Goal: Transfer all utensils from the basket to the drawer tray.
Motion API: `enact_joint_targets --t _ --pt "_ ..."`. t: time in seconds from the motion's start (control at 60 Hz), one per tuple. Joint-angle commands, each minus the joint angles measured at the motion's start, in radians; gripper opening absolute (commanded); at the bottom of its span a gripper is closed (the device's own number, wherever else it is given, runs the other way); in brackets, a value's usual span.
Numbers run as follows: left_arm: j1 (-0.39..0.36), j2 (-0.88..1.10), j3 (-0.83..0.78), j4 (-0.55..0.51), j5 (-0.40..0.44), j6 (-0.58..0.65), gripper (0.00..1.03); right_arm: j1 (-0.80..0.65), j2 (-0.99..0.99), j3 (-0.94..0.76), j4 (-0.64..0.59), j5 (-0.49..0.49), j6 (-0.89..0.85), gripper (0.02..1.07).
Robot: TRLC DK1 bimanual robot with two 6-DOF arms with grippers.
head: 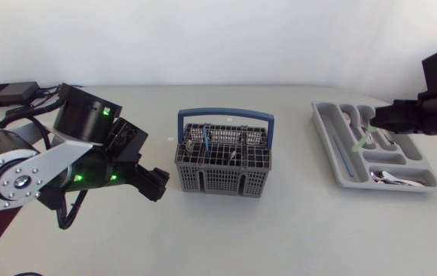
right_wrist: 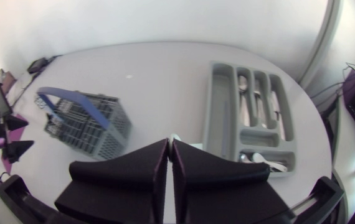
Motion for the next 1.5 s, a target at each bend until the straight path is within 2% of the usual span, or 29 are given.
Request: enact_joint_targets --t 0.0,0.067,0.183,0.333,0.567,0.75,0.8,0.817,0.833,0.867,0.933,1.033,1.1,1.15,1.2,1.383,1.483 --pt "-0.010 -0.002 -0.024 -0.002 -0.009 0.010 0.99 -0.057 0.064 -0.070 0.054 0.063 -0.072 0.08" --pt "-0.010 -0.002 -0.024 -0.003 -0.010 0.010 0.99 -0.089 0.118 -0.095 0.097 0.119 -0.106 0.08" --pt "-0.013 -0.005 -0.022 -0.008 -0.012 0.009 0.99 -0.135 0.222 -0.135 0.241 0.240 -0.152 0.08" --pt "-0.020 -0.009 -0.021 -0.013 -0.020 0.009 0.99 -0.171 0.334 -0.144 0.362 0.332 -0.192 0.08" --pt "-0.020 -0.015 -0.022 -0.019 -0.023 0.007 0.99 -0.235 0.503 -0.143 0.539 0.455 -0.241 0.08" --pt "-0.024 -0.015 -0.022 -0.019 -0.029 0.007 0.99 -0.247 0.609 -0.139 0.620 0.513 -0.268 0.09" --pt "-0.024 -0.015 -0.022 -0.019 -0.029 0.007 0.99 -0.247 0.623 -0.139 0.629 0.514 -0.267 0.18" --pt "-0.024 -0.015 -0.022 -0.019 -0.030 0.007 0.99 -0.246 0.627 -0.141 0.632 0.514 -0.265 0.25" --pt "-0.024 -0.015 -0.022 -0.019 -0.029 0.007 0.99 -0.246 0.627 -0.141 0.634 0.514 -0.265 0.28" --pt "-0.024 -0.015 -0.022 -0.019 -0.030 0.007 0.99 -0.240 0.630 -0.146 0.642 0.518 -0.262 0.45" --pt "-0.026 -0.014 -0.022 -0.019 -0.030 0.007 0.99 -0.227 0.634 -0.146 0.642 0.525 -0.248 0.70" --pt "-0.029 -0.014 -0.022 -0.017 -0.033 0.007 0.99 -0.203 0.623 -0.144 0.631 0.536 -0.230 0.93" --pt "-0.029 -0.012 -0.022 -0.017 -0.033 0.007 0.99 -0.187 0.603 -0.141 0.619 0.536 -0.222 0.94" --pt "-0.029 -0.012 -0.024 -0.017 -0.035 0.007 0.99 -0.174 0.565 -0.138 0.589 0.533 -0.202 0.99" --pt "-0.029 -0.012 -0.024 -0.016 -0.035 0.007 0.99 -0.164 0.534 -0.133 0.551 0.518 -0.186 1.00" --pt "-0.032 -0.011 -0.022 -0.016 -0.035 0.007 0.99 -0.131 0.380 -0.123 0.390 0.370 -0.100 1.02" --pt "-0.032 -0.009 -0.024 -0.014 -0.035 0.007 0.99 -0.074 0.272 -0.119 0.273 0.257 -0.008 1.02"
